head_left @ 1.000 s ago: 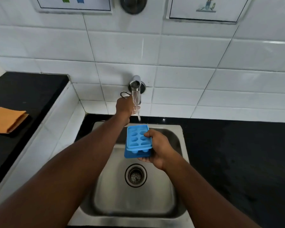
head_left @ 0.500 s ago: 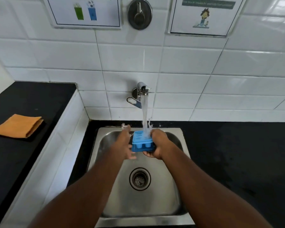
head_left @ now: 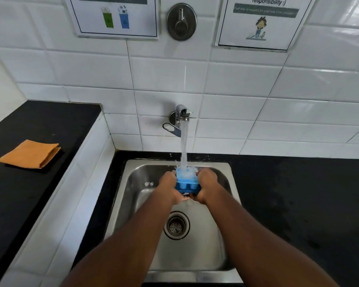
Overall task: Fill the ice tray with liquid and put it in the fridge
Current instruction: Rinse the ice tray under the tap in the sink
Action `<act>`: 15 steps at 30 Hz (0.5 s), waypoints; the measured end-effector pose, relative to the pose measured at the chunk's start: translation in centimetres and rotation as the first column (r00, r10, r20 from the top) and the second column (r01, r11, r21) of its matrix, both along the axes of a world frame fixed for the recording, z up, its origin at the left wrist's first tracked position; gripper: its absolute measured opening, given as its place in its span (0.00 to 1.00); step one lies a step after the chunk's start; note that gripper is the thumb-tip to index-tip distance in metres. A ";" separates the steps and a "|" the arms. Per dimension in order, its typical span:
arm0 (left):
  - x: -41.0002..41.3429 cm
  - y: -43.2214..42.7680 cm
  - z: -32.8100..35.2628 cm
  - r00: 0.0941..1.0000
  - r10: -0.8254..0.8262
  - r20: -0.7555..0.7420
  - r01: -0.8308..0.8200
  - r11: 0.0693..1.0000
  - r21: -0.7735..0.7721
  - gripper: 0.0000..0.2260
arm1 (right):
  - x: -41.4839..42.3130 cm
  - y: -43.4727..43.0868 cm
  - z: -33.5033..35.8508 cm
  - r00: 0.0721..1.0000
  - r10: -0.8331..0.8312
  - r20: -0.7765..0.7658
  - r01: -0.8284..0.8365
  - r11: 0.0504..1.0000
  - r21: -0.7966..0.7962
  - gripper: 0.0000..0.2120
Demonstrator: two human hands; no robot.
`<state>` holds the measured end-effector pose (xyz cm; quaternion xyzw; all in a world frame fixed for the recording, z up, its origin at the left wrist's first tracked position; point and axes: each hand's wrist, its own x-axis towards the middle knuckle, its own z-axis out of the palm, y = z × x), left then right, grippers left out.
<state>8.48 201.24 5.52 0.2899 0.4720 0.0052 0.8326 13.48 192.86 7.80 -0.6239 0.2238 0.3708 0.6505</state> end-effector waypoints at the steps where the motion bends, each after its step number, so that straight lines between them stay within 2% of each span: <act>1: -0.2 -0.3 0.0 1.000 -0.001 -0.012 0.001 1.000 -0.005 0.18 | -0.2 -0.3 -0.1 1.000 -0.006 -0.007 0.006 1.000 -0.005 0.08; 6: -2.2 -1.1 -1.4 0.998 0.014 -0.062 -0.017 0.999 -0.047 0.18 | -2.6 -1.3 -0.2 0.997 -0.005 -0.083 0.006 1.000 0.014 0.07; 15: -5.5 0.0 -1.1 0.991 0.111 -0.076 -0.114 0.993 -0.038 0.16 | -5.0 0.0 -0.1 0.996 0.037 -0.077 -0.031 0.996 0.086 0.09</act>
